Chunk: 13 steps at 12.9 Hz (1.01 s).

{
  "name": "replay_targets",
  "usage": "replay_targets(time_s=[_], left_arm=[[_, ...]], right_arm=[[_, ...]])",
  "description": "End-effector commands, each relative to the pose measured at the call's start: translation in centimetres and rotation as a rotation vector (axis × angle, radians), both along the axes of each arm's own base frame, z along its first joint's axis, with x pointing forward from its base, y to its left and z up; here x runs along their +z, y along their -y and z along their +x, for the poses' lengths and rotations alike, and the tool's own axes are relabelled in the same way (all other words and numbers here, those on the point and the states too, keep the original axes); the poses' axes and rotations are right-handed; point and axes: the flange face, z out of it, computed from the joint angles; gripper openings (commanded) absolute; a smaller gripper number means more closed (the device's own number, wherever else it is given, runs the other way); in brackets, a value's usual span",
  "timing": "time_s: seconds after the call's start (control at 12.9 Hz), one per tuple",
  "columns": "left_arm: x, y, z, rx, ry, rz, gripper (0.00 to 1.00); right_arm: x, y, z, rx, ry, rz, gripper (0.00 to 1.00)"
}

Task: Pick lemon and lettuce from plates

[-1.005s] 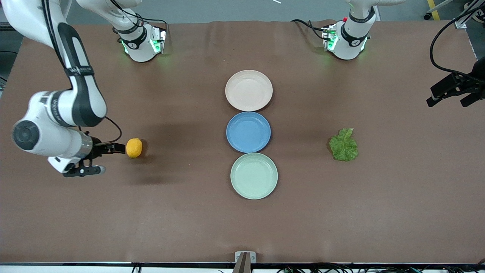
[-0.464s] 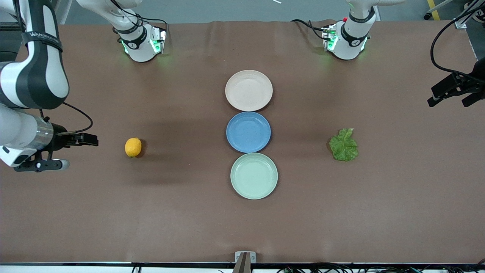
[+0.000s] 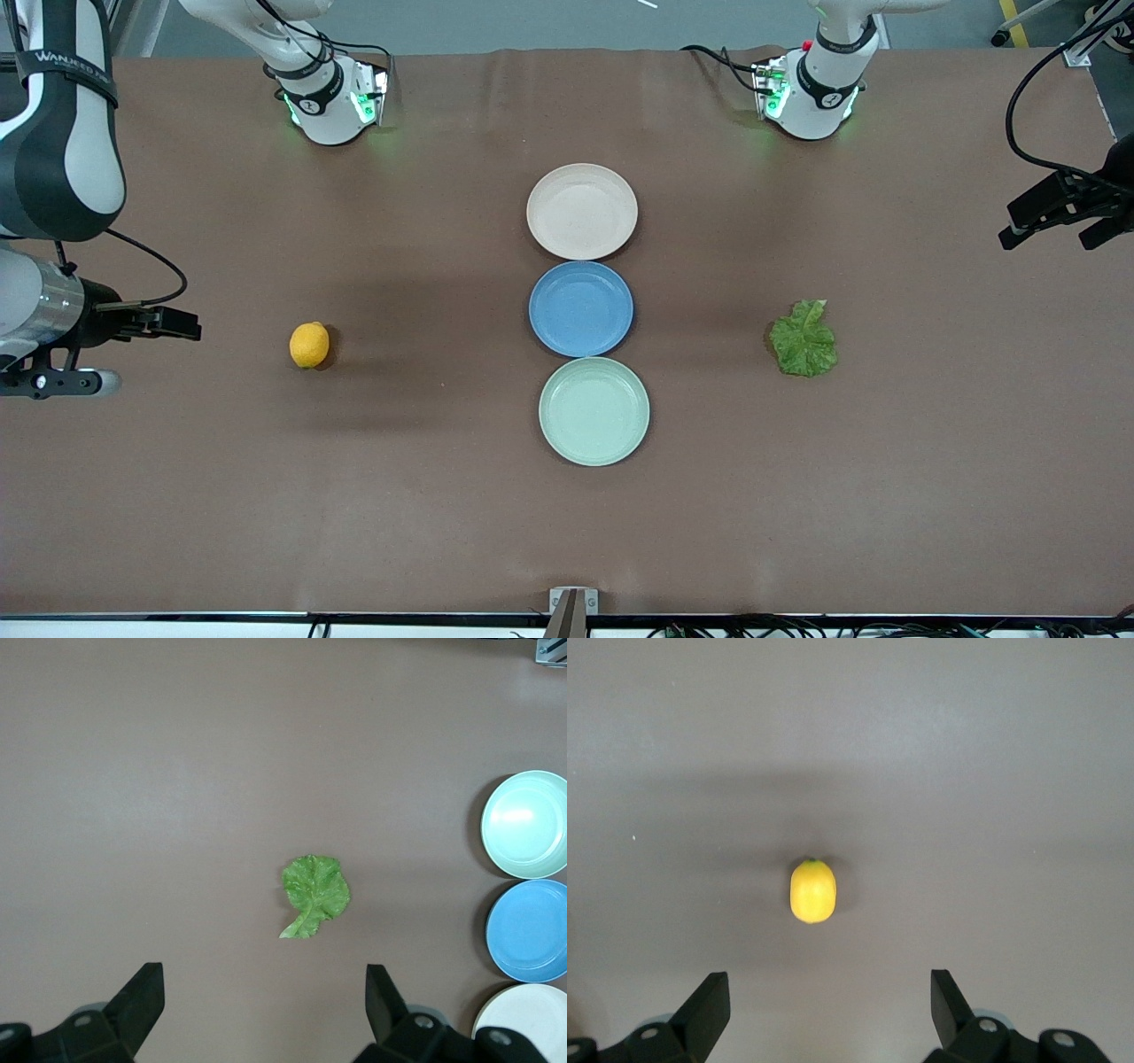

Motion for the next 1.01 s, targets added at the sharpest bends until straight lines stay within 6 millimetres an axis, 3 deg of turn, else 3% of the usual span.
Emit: replay_targets(time_s=[0.0,0.08,0.23,0.62,0.93], left_arm=[[0.5,-0.1,0.1,-0.013,-0.006,0.022,1.00],[0.5,0.0,0.0,-0.014,-0.005,0.022,1.00],[0.6,-0.1,0.0,-0.013,-0.003,0.022,1.00],[0.7,0.0,0.0,-0.014,-0.002,0.022,1.00],[0.7,0.0,0.0,-0.014,-0.002,0.022,1.00]], right_arm=[[1.9,-0.5,-1.0,0.001,-0.014,0.002,1.00],[4.0,-0.4,-2.3,0.000,0.006,0.008,1.00],[4.3,-1.6,-3.5,0.021,-0.002,0.010,1.00],[4.5,-0.7,-9.0,0.011,0.079,0.020,1.00],[6.3,0.2,-10.6,0.005,0.099,0.020,1.00]])
